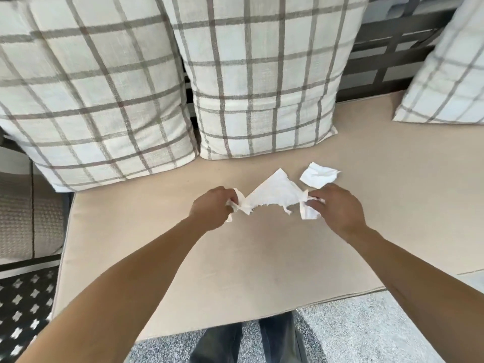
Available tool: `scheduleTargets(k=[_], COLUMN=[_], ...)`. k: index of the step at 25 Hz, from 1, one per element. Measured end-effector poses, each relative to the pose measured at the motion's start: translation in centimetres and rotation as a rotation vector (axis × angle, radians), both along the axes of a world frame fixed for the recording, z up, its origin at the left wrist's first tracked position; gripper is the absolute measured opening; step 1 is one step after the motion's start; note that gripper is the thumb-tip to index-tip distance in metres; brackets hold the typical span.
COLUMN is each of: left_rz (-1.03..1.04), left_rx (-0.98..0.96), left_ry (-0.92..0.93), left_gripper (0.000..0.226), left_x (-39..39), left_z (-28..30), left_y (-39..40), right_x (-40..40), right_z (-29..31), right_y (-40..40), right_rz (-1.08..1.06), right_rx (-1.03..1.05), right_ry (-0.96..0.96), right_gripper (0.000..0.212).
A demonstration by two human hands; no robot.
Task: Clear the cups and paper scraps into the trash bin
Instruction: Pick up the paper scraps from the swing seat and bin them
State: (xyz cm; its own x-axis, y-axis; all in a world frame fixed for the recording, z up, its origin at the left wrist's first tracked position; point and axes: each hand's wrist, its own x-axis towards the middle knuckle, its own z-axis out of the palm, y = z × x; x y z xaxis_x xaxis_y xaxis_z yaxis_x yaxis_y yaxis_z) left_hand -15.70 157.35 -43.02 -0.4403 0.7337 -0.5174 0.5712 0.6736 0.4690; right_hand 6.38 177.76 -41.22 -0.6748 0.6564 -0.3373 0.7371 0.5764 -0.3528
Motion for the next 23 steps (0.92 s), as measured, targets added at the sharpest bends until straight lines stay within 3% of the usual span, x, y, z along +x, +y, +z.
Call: scheduleTargets(k=[2, 6, 11, 16, 20, 22, 23], left_rz=[-0.107, -0.334, -0.566, -0.448, -0.341, -0.231, -0.175], left_rx=[-0.017, -0.143, -0.186, -0.069, -0.065, -0.039, -0.016], left_ry=[0.003, 0.051, 0.048, 0.113, 0.113, 0.047, 0.003], left_gripper=[0.014, 0.018, 0.023, 0.019, 0.022, 0.026, 0.035], left_x=[0.9, 2.4, 3.0, 3.7, 4.3, 4.1, 4.0], left_z=[-0.6, -2.0, -3.5, -4.1, -4.2, -3.7, -3.2], left_y=[3.7, 9.2, 10.8, 10.4, 9.4, 8.5, 7.9], right_x=[-0.8, -2.4, -2.3, -3.3, -2.6, -2.0, -1.7], right_z=[-0.6, -2.7, -5.4, -5.7, -4.3, -3.5, -3.2], right_y=[3.3, 7.9, 8.5, 7.2, 5.5, 4.7, 4.5], right_rz=[-0.034, -0.009, 0.091, 0.177, 0.003, -0.025, -0.022], right_rx=[0.027, -0.123, -0.212, -0.033, -0.250, -0.233, -0.204], right_ry=[-0.014, -0.128, -0.217, -0.225, -0.079, -0.052, -0.037], right_gripper=[0.017, 0.018, 0.020, 0.021, 0.024, 0.041, 0.039])
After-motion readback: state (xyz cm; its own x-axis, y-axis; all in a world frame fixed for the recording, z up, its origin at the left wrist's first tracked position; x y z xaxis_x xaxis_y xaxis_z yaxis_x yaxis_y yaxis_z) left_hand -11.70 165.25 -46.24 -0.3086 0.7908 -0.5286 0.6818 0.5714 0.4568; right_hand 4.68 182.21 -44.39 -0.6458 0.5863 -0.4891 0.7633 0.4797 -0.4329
